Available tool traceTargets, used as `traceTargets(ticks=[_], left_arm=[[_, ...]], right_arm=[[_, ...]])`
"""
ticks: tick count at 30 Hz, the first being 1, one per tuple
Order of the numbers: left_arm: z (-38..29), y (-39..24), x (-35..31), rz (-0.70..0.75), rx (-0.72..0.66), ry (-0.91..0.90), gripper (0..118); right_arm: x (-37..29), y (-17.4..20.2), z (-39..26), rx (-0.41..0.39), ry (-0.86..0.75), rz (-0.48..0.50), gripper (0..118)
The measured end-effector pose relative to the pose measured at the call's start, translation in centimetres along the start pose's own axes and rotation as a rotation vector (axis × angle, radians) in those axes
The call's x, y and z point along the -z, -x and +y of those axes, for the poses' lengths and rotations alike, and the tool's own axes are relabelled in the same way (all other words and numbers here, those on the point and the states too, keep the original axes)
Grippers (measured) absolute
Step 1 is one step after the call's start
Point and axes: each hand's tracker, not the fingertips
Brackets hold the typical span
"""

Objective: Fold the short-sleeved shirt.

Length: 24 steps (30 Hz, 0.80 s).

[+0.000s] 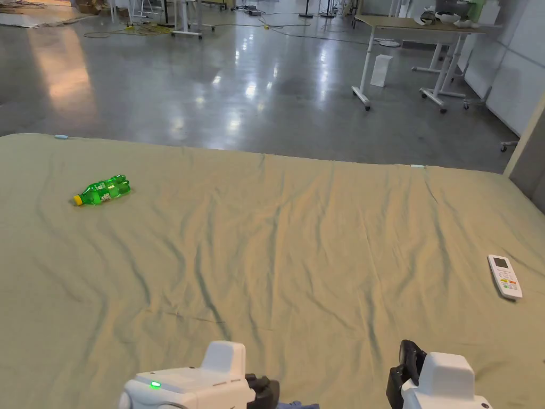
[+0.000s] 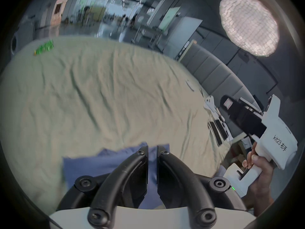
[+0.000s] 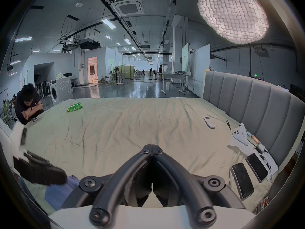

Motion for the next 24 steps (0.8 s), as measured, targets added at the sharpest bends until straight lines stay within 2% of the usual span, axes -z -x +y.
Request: traceTargets(ticks=[7, 12, 18, 21, 24], left_arm=[[2.1, 1.8, -4.9, 0.324, 0.149, -0.354, 5], [2.3, 3.5, -7.5, 0.532, 0.161, -0.532, 3], [1.7, 5.3, -9.6, 0.578, 0.167, -0.563, 3], [0.8, 6.8, -9.9, 0.565, 0.129, -0.526, 3], [-0.7, 8.2, -9.4, 0.563, 0.089, -0.460, 3]], right_arm=[[-0.2, 0.9, 2.4, -0.013, -0.084, -0.011, 0], [-0.1, 1.3, 3.6, -0.008, -0.148, -0.028, 0], [-0.4, 2.0, 4.2, -0.019, -0.157, -0.003, 0], [-0.9, 3.4, 2.7, -0.043, -0.094, 0.077, 0], [-1.5, 5.9, 0.0, -0.107, -0.016, 0.157, 0]])
